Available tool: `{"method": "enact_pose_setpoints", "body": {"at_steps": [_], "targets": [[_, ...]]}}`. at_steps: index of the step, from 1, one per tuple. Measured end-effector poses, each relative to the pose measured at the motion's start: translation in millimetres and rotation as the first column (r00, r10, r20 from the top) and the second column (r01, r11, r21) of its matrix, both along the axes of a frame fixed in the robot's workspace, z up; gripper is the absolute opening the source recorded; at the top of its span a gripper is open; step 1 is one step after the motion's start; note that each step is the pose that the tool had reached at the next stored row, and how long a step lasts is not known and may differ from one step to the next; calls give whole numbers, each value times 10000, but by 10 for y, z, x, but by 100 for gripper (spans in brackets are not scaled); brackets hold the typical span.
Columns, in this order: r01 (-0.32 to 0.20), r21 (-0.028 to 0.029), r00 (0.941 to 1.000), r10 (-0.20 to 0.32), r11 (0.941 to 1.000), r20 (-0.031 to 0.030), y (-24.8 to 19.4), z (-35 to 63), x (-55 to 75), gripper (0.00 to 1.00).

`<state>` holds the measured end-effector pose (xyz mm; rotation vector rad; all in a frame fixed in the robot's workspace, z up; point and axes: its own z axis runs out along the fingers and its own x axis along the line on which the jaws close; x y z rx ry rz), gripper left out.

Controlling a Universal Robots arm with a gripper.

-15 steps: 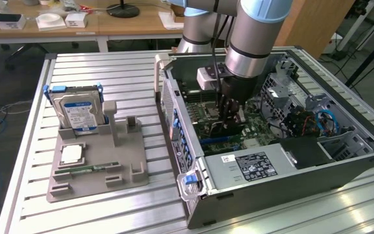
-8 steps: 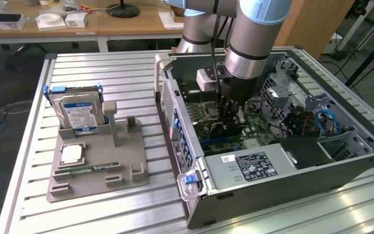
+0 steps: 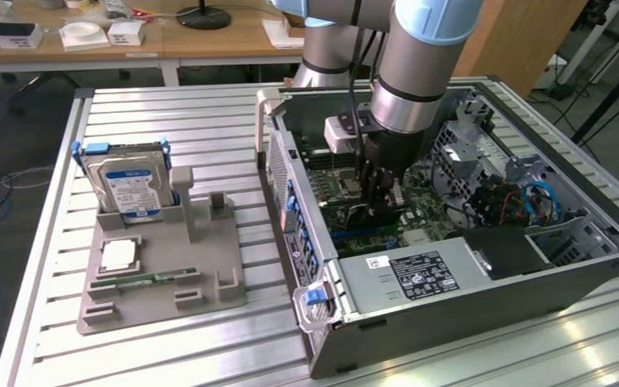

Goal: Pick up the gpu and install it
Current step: 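Insert the gpu into the slot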

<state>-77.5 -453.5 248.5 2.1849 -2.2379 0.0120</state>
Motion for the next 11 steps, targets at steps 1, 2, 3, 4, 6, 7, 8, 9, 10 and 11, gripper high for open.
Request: {"method": "enact_pose_setpoints", "body": {"at_steps": [1,2,3,4,6,7,8,9,10,11], "targets": [[0,0,10000,0,10000,0,0,-3,-1,26],[0,2,10000,0,10000,3,0,-7,-1,26],[0,2,10000,0,10000,6,0,-13,-2,26],[1,0,10000,-1,10000,6,0,-17,-3,26],[0,0,10000,0,10000,7,0,-17,-3,26],[0,1,10000,0,10000,8,0,-18,-3,26],[1,1,10000,-1,10000,8,1,-24,-6,26],[1,-3,10000,-1,10000,9,0,-31,-6,26],[-1,-7,10000,1,10000,8,0,-36,-7,26],[-1,-7,10000,1,10000,9,-1,-37,-7,26]]}}
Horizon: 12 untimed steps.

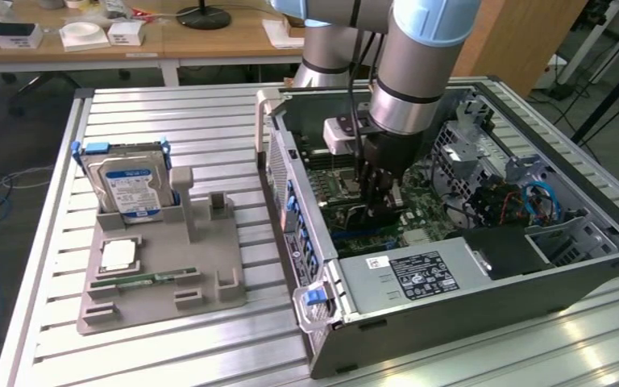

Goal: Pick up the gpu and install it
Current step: 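Insert the gpu into the slot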

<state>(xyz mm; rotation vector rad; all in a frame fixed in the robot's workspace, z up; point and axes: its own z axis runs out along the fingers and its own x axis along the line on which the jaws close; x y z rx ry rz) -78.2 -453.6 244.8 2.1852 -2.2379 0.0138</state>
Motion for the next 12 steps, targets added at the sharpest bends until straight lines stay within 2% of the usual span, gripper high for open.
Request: {"method": "enact_pose_setpoints", "body": {"at_steps": [7,9,12], "targets": [[2,15,10000,-2,10000,8,2,1,0,26],[1,39,10000,-1,10000,20,5,12,2,26],[1,13,10000,-1,10000,5,2,27,0,26]]}}
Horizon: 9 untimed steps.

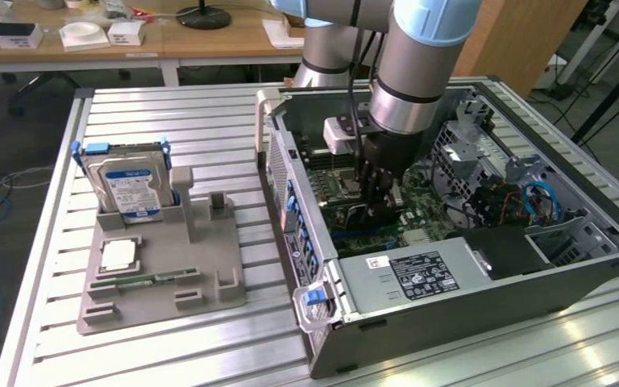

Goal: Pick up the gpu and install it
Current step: 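Insert the gpu into the slot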

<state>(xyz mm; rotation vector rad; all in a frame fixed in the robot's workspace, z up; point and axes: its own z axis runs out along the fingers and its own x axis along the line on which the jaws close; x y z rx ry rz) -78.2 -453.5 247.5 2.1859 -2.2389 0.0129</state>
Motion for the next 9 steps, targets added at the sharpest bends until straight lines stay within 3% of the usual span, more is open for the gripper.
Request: {"method": "enact_pose_setpoints", "body": {"at_steps": [9], "targets": [[1,-2,10000,-1,10000,27,1,-49,-2,26]]}}
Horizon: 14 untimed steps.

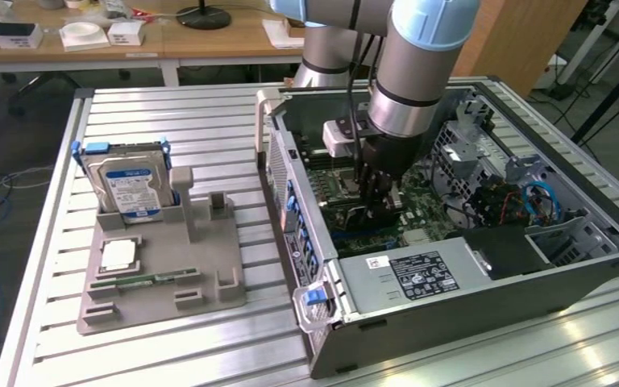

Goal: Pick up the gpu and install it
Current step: 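Insert the gpu into the slot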

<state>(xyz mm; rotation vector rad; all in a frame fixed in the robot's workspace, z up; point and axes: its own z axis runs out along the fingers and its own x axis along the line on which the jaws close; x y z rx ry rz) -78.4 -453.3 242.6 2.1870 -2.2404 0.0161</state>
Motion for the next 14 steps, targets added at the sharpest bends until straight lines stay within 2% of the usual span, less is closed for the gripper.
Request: {"method": "enact_pose_setpoints", "body": {"at_steps": [11,14], "targets": [[-5,-12,10000,5,10000,54,-1,-36,-57,26],[-3,-33,9999,4,10000,119,-3,-55,-66,26]]}}
